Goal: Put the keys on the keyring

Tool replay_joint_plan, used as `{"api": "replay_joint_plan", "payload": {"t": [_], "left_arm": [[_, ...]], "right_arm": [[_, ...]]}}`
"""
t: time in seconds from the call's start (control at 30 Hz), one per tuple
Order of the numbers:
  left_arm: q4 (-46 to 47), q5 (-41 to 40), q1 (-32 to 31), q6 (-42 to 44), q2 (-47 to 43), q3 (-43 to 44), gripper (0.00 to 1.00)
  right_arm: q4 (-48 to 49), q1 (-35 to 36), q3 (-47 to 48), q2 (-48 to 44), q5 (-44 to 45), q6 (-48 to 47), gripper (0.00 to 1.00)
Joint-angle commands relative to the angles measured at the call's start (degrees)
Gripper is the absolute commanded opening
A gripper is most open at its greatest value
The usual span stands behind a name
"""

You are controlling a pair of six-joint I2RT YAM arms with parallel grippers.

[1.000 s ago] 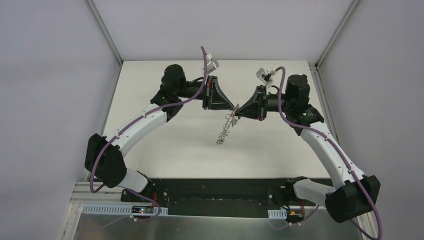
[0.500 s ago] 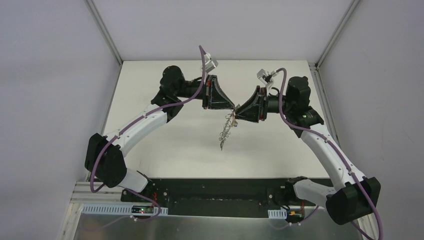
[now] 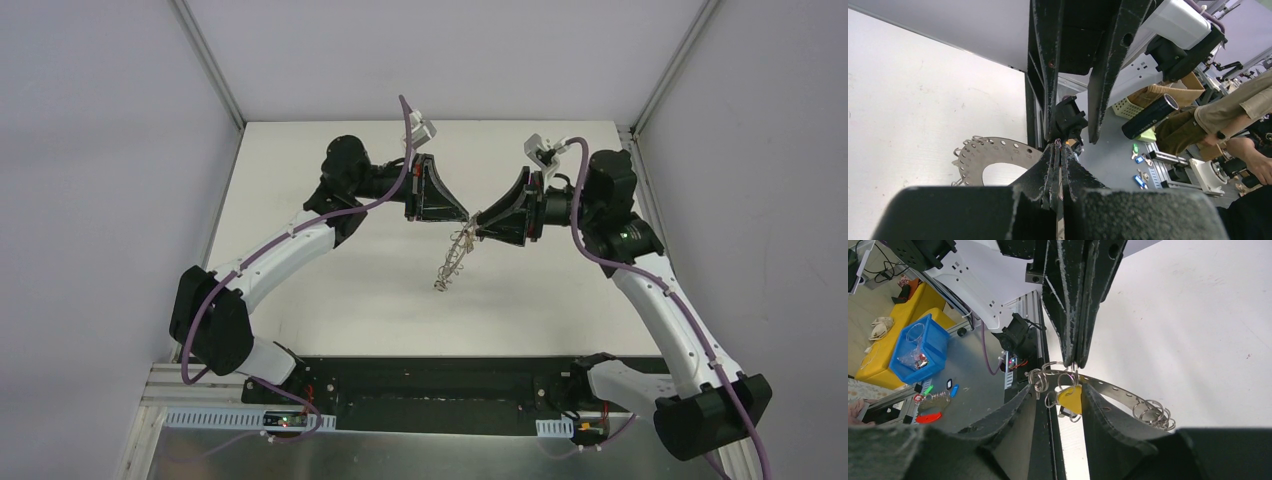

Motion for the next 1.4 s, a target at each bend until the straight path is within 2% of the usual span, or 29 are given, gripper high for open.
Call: {"api": "replay_joint_plan", "payload": {"t": [0.0,0.23,0.5,1.37], "left_arm": [[4.9,-0.1,-0.5,-1.5,-1.2,0.3,0.0],[4.8,-0.1,-0.5,-1.7,-1.2,0.5,0.0],[4.7,-0.3,-0.5,-1.7,-1.2,0.3,0.0],[4.2,-0.5,-0.5,-1.2,-1.2,0.3,0.0]], "right_arm": [[2.2,-0.2,1.7,1.0,0.6,0.5,0.4],[3.6,0.4,1.4,2.4,0.9,1.1,0.38],[7.0,1.1,0.6,3.7,-0.7,3.6,0.22],[10.0,2.0,-2.1,4.0,-2.0,6.8,0.19]]}}
